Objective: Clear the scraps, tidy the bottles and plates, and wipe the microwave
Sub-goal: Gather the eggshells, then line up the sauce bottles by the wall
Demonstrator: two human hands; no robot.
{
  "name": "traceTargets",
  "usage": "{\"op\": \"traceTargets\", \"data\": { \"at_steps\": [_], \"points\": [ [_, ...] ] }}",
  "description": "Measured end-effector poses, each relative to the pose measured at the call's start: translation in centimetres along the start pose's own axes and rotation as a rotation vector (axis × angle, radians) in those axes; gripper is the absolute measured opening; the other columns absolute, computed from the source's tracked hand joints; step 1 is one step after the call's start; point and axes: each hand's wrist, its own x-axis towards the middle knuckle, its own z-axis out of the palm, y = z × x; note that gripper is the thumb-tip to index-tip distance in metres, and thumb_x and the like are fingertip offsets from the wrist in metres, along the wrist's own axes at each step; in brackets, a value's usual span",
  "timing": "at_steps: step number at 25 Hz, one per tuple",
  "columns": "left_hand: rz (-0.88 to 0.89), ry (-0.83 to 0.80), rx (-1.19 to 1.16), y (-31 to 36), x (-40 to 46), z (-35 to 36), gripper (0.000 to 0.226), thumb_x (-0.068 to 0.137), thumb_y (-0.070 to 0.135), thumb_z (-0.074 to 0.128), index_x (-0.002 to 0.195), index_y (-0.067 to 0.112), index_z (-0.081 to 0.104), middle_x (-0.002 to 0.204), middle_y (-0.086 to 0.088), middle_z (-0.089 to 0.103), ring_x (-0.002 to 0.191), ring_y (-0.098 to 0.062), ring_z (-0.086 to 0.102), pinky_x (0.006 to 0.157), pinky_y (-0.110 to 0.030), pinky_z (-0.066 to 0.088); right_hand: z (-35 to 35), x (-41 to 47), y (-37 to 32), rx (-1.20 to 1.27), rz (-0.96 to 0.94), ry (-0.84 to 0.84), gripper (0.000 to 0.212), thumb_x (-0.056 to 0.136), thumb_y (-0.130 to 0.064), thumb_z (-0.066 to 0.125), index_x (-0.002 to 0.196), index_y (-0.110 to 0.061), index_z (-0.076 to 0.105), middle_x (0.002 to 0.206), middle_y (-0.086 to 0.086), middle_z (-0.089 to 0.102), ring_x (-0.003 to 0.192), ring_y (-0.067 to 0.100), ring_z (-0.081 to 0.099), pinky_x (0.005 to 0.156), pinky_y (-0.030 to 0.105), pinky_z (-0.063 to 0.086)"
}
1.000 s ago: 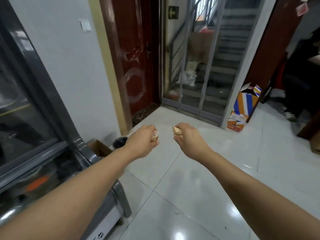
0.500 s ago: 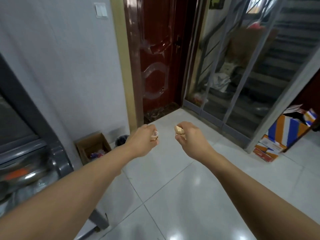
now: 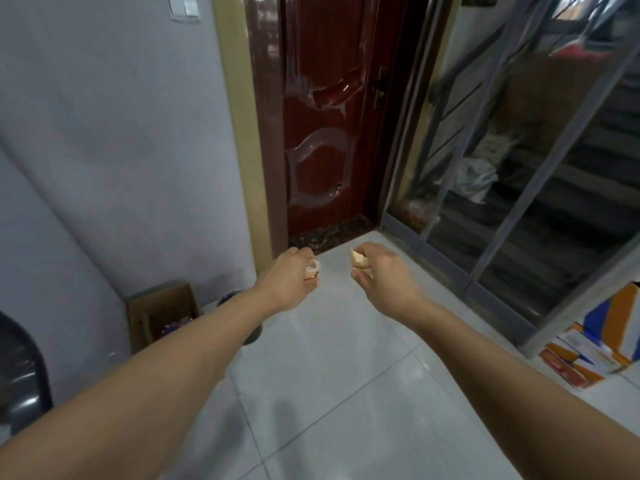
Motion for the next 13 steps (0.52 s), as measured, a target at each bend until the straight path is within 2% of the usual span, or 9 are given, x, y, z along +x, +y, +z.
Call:
{"op": "traceTargets", "data": {
  "at_steps": [3,8,13],
  "points": [
    [-0.043,0.008,0.002,-0.1,5.0,-0.3,0.028,0.089,0.032,0.060,0.111,0.017,0.053,0.112,-0.006,0.056,0.098,-0.023,0.054,0.077,-0.032,0.042,-0.2,5.6,2.1,0.008,-0.024,-0.016,0.029,0.092,-0.022,0.056,0.120,-0.016,0.052,0.114,0.004,0.055,0.090,0.010,0.044,0.072,0.024,0.034],
    [-0.160,0.051,0.005,-0.8,12.0,-0.3,0.029,0.087,0.031,0.061,0.111,0.016,0.054,0.111,-0.005,0.055,0.101,-0.024,0.054,0.086,-0.038,0.047,0.2,14.5,5.5,0.053,-0.166,-0.084,0.026,0.092,-0.018,0.056,0.117,-0.012,0.052,0.111,0.007,0.055,0.091,0.013,0.042,0.073,0.024,0.031],
    [-0.334,0.147,-0.019,-0.4,19.1,0.8,0.025,0.087,0.028,0.060,0.108,0.014,0.054,0.103,-0.005,0.053,0.094,-0.026,0.055,0.078,-0.031,0.043,0.5,24.4,9.3,0.092,-0.332,-0.192,0.026,0.091,-0.015,0.057,0.116,-0.010,0.054,0.110,0.009,0.055,0.099,0.024,0.051,0.082,0.034,0.043]
  ]
}}
